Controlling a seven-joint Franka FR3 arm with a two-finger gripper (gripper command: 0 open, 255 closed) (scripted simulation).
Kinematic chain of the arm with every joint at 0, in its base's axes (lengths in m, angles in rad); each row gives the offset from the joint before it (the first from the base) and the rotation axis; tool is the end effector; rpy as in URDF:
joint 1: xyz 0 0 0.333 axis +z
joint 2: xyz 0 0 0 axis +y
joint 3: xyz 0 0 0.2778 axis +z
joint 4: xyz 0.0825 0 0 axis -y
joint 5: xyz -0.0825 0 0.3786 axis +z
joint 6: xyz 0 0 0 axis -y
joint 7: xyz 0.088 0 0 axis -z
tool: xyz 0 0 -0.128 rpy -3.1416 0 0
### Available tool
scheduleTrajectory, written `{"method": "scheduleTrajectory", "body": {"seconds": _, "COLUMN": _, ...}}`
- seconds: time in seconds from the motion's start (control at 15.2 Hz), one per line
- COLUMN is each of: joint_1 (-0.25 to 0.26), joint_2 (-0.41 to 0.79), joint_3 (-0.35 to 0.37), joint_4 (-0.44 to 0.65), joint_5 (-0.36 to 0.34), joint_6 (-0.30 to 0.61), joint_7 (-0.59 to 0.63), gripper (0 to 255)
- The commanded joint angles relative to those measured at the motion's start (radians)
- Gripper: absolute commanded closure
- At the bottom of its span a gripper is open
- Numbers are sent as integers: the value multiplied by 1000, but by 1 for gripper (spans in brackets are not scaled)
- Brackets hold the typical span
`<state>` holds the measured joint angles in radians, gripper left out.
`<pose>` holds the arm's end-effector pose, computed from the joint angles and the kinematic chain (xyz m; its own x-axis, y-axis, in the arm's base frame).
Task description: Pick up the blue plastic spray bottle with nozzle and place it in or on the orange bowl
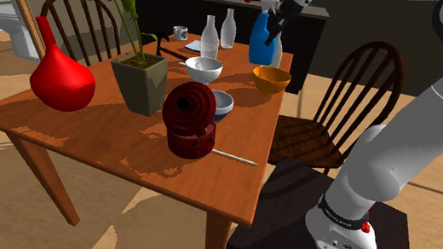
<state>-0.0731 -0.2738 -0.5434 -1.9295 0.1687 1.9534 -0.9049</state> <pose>0.4189 -0.3073 0.5578 0.8949 0.2229 0.3866 0.2409 -0.9705 0.0020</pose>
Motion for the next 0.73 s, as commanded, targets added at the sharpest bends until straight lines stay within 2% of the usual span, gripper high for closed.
{"method": "scheduleTrajectory", "body": {"seconds": 0.0, "joint_1": -14, "joint_2": 3, "joint_3": -36, "joint_4": 12, "joint_5": 5, "joint_6": -20, "joint_7": -51, "gripper": 255}}
{"method": "scheduleTrajectory", "body": {"seconds": 0.33, "joint_1": -48, "joint_2": 32, "joint_3": -140, "joint_4": 44, "joint_5": 31, "joint_6": -59, "joint_7": -191, "gripper": 255}}
{"method": "scheduleTrajectory", "body": {"seconds": 0.66, "joint_1": -50, "joint_2": 27, "joint_3": -142, "joint_4": -26, "joint_5": 33, "joint_6": 6, "joint_7": -208, "gripper": 255}}
